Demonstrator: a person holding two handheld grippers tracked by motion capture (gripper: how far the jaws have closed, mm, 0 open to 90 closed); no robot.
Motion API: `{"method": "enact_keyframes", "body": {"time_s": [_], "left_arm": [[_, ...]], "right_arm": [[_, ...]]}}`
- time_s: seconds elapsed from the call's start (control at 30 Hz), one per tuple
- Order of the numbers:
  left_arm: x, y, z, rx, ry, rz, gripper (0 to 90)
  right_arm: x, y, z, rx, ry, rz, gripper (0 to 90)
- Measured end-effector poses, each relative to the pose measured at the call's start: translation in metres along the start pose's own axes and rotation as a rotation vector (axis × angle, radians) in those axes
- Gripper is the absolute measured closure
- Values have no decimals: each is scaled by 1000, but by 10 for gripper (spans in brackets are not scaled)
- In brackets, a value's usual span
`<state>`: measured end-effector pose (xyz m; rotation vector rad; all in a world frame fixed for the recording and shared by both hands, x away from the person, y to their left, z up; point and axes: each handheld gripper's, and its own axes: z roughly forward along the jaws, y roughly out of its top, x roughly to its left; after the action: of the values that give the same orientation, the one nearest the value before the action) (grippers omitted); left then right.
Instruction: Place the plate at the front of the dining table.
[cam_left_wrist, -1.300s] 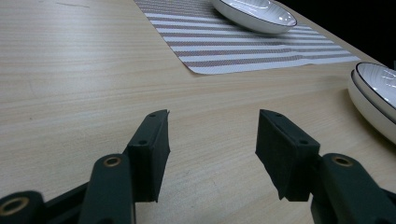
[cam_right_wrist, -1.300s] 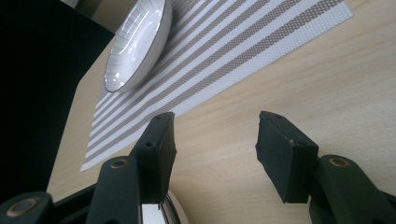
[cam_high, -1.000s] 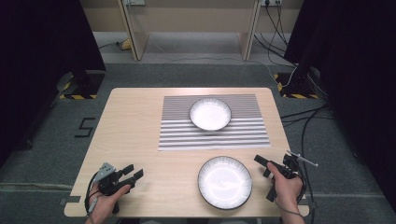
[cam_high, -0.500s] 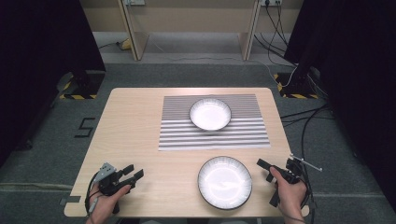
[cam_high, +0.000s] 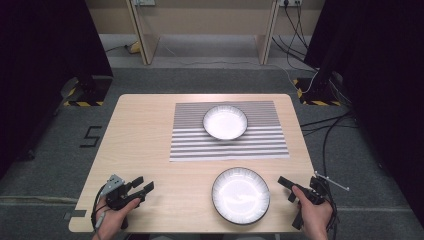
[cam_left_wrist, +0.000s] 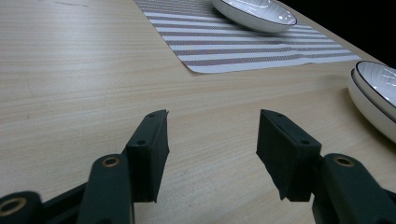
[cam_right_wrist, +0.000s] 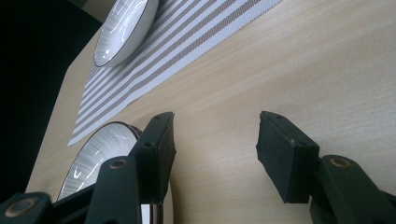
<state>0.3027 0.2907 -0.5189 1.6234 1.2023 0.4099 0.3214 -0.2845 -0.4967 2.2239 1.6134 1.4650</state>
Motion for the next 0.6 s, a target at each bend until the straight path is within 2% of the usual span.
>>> {"method": "enact_keyframes", "body": {"time_s": [0.6], "left_arm": [[0, 0, 0, 0, 2, -1, 433]], "right_arm": [[-7, -9, -11, -4, -12, 4, 465]]}}
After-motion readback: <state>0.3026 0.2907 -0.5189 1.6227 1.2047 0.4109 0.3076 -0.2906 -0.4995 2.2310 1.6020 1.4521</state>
